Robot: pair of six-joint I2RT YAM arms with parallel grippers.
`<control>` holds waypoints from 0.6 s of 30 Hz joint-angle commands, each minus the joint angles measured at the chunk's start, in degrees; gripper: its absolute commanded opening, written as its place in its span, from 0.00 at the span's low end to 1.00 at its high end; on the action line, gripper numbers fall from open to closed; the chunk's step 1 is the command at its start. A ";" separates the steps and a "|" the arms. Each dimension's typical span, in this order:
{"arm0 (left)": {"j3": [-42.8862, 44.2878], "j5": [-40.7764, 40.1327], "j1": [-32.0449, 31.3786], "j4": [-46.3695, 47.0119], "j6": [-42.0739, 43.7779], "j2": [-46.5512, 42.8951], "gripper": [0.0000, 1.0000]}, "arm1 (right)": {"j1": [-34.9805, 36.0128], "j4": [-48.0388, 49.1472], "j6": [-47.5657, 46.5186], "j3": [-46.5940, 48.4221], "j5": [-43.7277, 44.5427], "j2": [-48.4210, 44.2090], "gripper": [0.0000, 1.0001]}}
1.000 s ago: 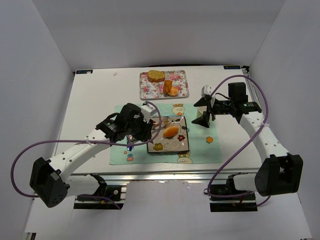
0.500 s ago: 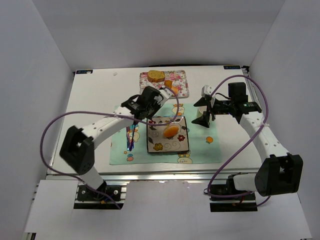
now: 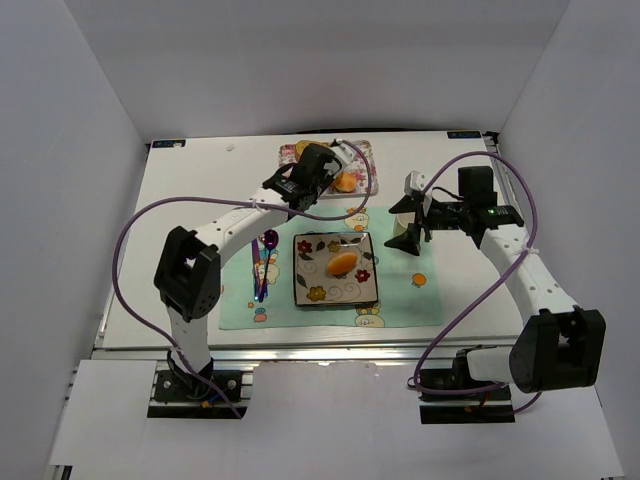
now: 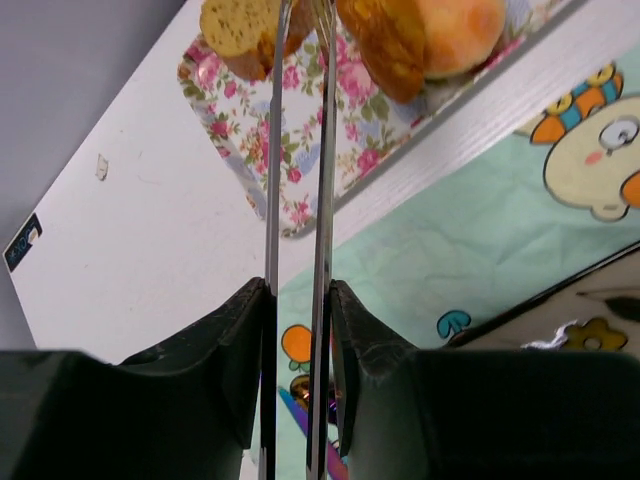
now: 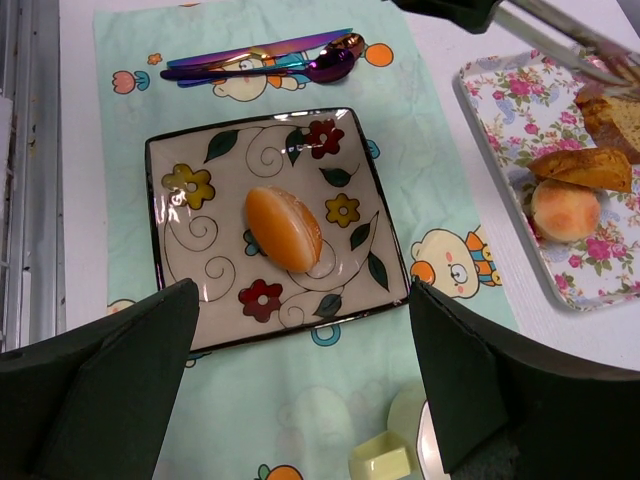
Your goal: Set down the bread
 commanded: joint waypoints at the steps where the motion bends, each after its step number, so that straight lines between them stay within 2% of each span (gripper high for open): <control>1: 2.04 0.01 0.16 3.00 -3.47 -0.78 0.41 | -0.45 1.19 -0.20 -0.57 -1.62 -1.38 0.89; 8: 3.35 2.31 0.16 3.63 -6.91 1.77 0.45 | -0.71 1.18 -0.20 -0.56 -1.71 -1.20 0.89; 18: 4.06 3.27 0.34 1.95 -5.95 2.83 0.51 | -1.24 1.36 -0.20 -1.53 -1.97 -1.81 0.89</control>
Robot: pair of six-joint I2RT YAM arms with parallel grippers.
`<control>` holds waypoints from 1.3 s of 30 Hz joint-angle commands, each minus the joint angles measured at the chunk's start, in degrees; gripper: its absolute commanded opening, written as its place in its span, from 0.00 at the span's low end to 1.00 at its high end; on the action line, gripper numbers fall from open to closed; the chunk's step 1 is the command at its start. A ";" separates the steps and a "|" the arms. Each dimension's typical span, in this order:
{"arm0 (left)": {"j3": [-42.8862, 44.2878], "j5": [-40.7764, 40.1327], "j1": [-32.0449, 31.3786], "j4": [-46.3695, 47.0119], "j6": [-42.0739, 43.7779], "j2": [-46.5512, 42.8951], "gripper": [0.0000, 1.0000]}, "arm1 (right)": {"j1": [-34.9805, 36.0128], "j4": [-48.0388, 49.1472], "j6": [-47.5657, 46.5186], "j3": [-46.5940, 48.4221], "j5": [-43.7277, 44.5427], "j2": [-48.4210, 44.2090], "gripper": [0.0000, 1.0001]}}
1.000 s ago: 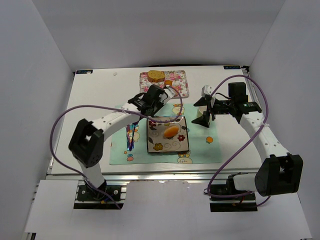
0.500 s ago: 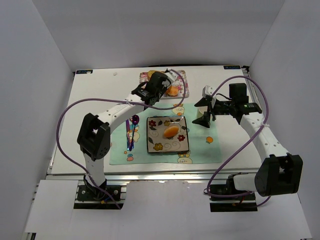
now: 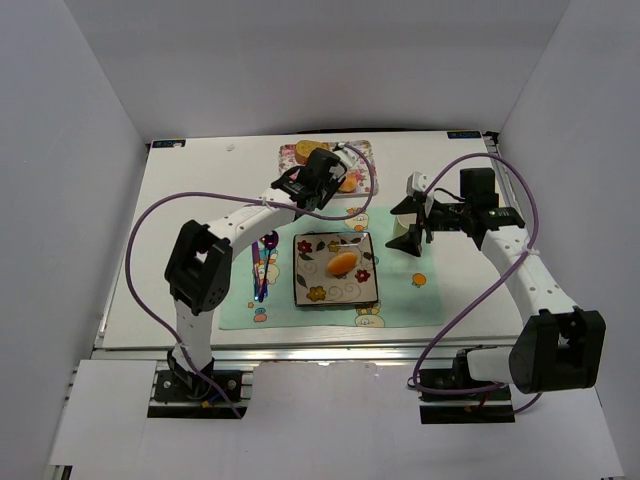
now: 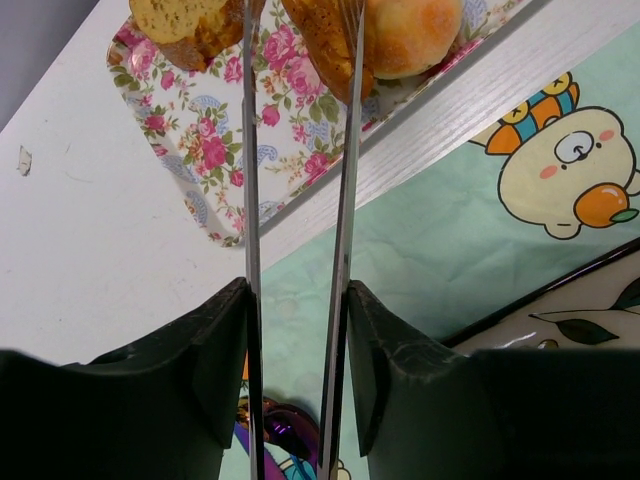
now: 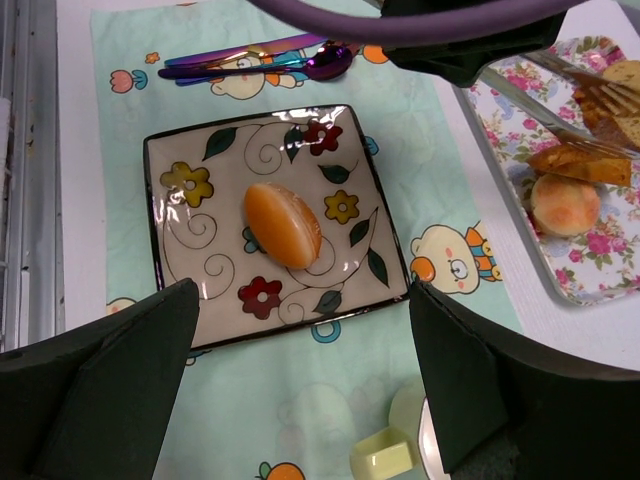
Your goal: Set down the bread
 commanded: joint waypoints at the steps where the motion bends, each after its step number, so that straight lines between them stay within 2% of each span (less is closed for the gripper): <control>1: 2.46 0.63 0.38 0.29 -0.11 -1.61 0.52 | -0.45 0.84 -0.20 -0.85 -1.62 -1.60 0.89; 15: 1.85 4.67 0.38 -0.41 -0.55 -1.35 0.55 | -0.80 1.19 0.07 -1.29 -1.80 -1.68 0.89; 39: 1.32 3.71 1.26 -0.59 -0.72 2.43 0.54 | -1.33 1.19 0.07 -1.21 -2.33 -1.60 0.89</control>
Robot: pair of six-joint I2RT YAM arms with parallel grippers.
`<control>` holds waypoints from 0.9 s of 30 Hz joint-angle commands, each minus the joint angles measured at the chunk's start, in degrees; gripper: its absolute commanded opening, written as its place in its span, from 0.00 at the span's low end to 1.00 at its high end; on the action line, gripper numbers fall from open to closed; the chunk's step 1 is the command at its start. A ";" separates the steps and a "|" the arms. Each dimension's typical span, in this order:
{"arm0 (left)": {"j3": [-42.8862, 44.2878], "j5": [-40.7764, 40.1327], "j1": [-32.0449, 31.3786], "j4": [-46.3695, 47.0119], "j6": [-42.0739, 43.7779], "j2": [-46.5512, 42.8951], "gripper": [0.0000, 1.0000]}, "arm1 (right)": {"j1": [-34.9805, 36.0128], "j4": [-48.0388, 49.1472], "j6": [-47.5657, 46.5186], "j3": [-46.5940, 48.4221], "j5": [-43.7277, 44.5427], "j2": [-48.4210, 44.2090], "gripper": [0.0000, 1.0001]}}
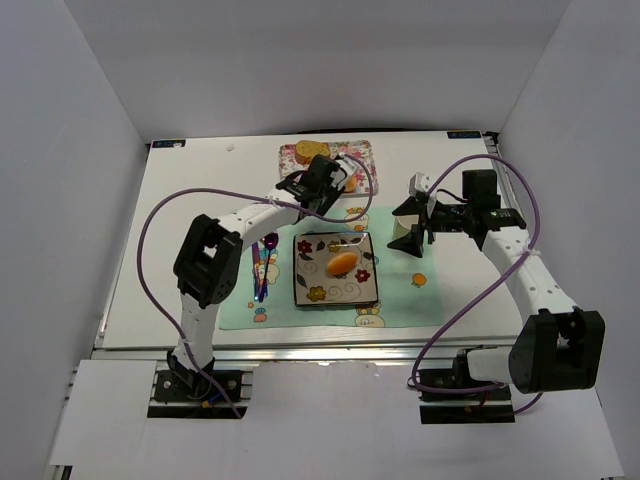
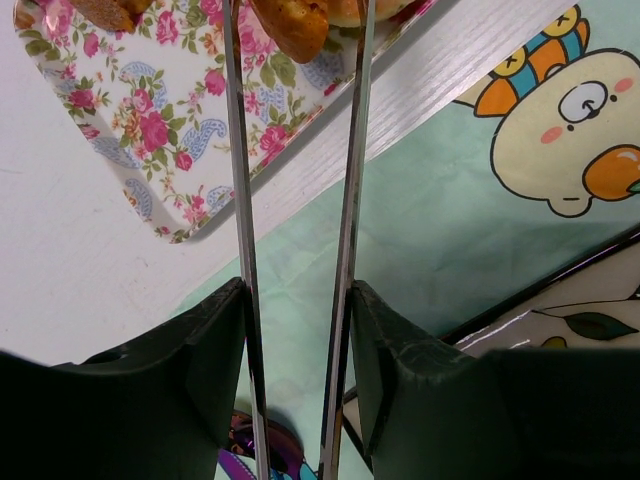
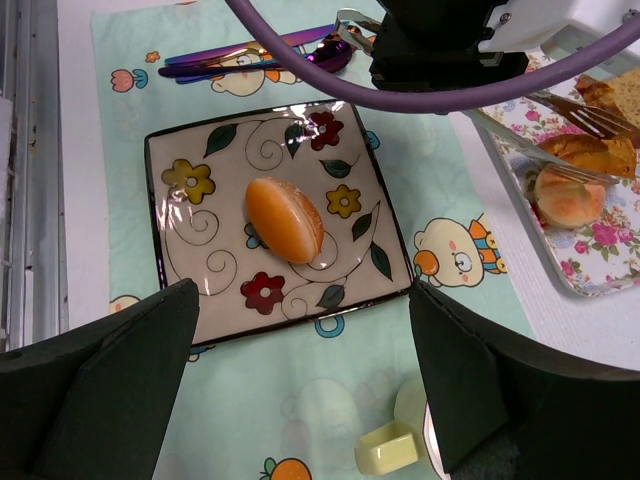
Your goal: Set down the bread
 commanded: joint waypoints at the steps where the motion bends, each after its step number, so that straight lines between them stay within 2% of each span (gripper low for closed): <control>1: 1.17 0.03 0.39 0.88 -0.59 -1.96 0.54 | -0.35 1.19 -0.04 -0.01 -1.63 -1.36 0.90; 11: 0.12 -2.16 0.65 1.67 -0.68 -3.36 0.45 | -0.44 1.01 0.04 0.52 -1.89 -1.18 0.89; 15: -0.06 -2.52 0.91 1.58 -0.86 -3.72 0.38 | -0.44 0.92 0.13 0.61 -1.89 -1.18 0.89; 18: -0.06 -2.60 1.35 1.58 -1.21 -4.24 0.23 | -0.35 0.92 0.13 0.61 -1.98 -1.18 0.89; 19: 0.11 -2.78 1.53 1.75 -1.38 -4.51 0.14 | -0.44 0.84 0.13 0.61 -1.98 -1.18 0.89; 21: 0.11 -2.87 1.79 1.76 -1.82 -5.12 0.06 | -0.44 0.84 0.22 0.61 -1.98 -1.18 0.89; 27: -0.15 -3.31 2.76 1.93 -2.96 -7.32 0.00 | -0.44 0.75 0.13 0.70 -2.07 -1.18 0.89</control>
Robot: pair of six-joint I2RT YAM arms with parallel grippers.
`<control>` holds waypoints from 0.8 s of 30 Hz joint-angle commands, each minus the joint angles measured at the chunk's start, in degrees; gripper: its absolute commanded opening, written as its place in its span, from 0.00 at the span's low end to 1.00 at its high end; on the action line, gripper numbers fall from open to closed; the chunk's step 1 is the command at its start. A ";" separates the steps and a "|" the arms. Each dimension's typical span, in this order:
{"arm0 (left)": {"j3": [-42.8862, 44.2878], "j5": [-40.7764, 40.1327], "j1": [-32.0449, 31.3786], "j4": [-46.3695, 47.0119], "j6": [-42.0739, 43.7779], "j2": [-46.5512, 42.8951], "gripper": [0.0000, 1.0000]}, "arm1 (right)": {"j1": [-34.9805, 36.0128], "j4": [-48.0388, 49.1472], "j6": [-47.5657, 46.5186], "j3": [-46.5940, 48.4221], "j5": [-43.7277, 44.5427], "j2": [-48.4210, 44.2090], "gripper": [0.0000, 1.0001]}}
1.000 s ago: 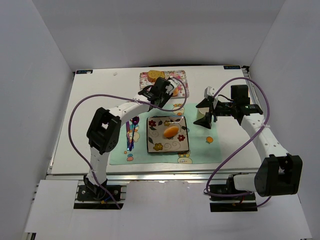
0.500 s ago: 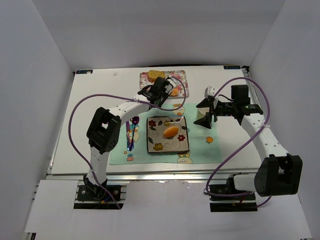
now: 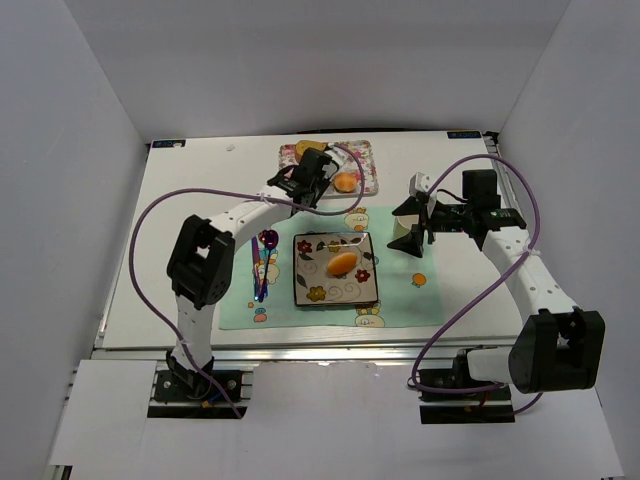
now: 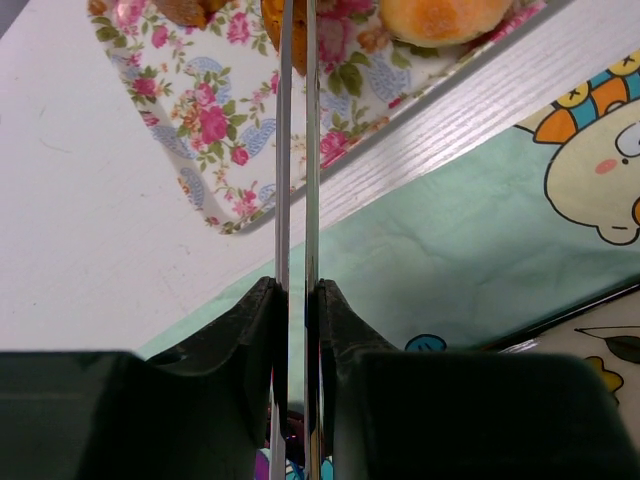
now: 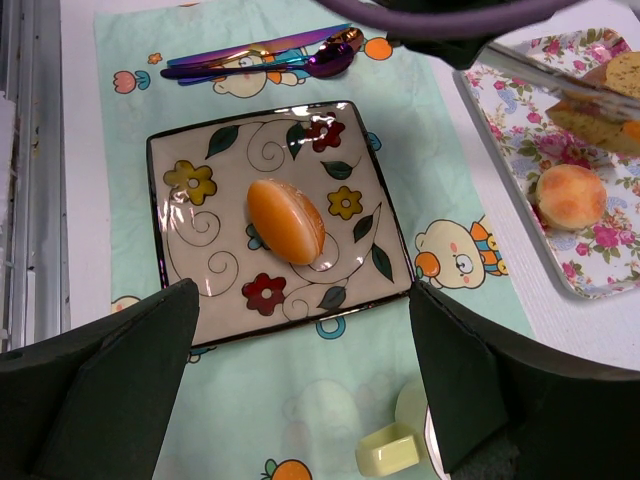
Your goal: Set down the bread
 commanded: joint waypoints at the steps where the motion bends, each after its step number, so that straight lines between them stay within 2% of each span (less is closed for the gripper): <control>1: -0.15 -1.43 0.83 1.34 -1.59 -6.62 0.00 | -0.33 0.66 0.11 0.70 -1.78 -1.18 0.89; 7: -0.68 -0.82 1.54 1.00 -2.91 -10.40 0.00 | -0.33 0.66 0.11 0.79 -1.70 -1.18 0.89; 12: -3.31 5.33 2.33 -2.86 -5.19 -14.88 0.00 | -0.33 0.13 -0.24 1.05 -1.43 -1.27 0.89; 16: -10.68 11.57 2.33 -5.42 -9.92 -22.60 0.00 | -0.41 0.04 -0.33 0.88 -1.26 -1.35 0.89; 20: -24.54 16.85 2.24 -7.53 -14.31 -33.67 0.00 | -0.41 -0.05 0.02 0.96 -1.43 -1.18 0.89; 24: -33.97 20.70 1.54 -9.64 -16.18 -45.27 0.00 | -0.41 -0.57 0.20 1.84 -1.96 -0.30 0.89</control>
